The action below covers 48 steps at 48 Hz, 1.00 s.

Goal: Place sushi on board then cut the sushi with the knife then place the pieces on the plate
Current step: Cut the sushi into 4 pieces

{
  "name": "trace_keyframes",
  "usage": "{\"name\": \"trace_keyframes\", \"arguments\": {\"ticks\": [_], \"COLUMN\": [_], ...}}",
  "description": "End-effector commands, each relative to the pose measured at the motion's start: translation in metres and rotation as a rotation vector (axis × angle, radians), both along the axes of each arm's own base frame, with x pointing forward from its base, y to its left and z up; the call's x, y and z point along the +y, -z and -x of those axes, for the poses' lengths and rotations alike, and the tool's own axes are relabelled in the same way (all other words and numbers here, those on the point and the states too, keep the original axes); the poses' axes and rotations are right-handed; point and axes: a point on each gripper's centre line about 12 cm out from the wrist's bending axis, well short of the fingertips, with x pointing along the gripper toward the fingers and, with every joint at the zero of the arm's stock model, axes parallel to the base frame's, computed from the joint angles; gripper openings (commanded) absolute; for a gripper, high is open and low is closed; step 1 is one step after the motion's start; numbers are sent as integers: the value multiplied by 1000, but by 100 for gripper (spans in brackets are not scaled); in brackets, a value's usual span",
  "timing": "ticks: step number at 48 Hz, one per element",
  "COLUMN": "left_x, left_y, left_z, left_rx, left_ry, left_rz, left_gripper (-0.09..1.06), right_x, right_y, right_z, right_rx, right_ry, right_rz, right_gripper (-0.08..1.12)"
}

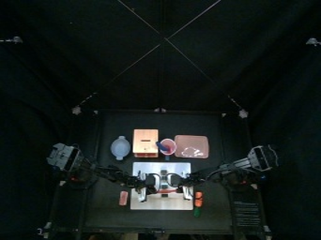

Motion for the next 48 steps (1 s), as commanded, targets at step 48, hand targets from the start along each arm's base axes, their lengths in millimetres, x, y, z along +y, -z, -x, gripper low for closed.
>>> {"name": "trace_keyframes", "arguments": {"ticks": [48], "left_x": [52], "left_y": [-40], "left_z": [17], "left_rx": [-139], "left_ry": [-30], "left_rz": [-109], "left_gripper": [78], "right_x": [-17], "right_y": [-40], "right_z": [114], "right_rx": [122], "right_ry": [187], "right_rz": [-226], "right_gripper": [23]}}
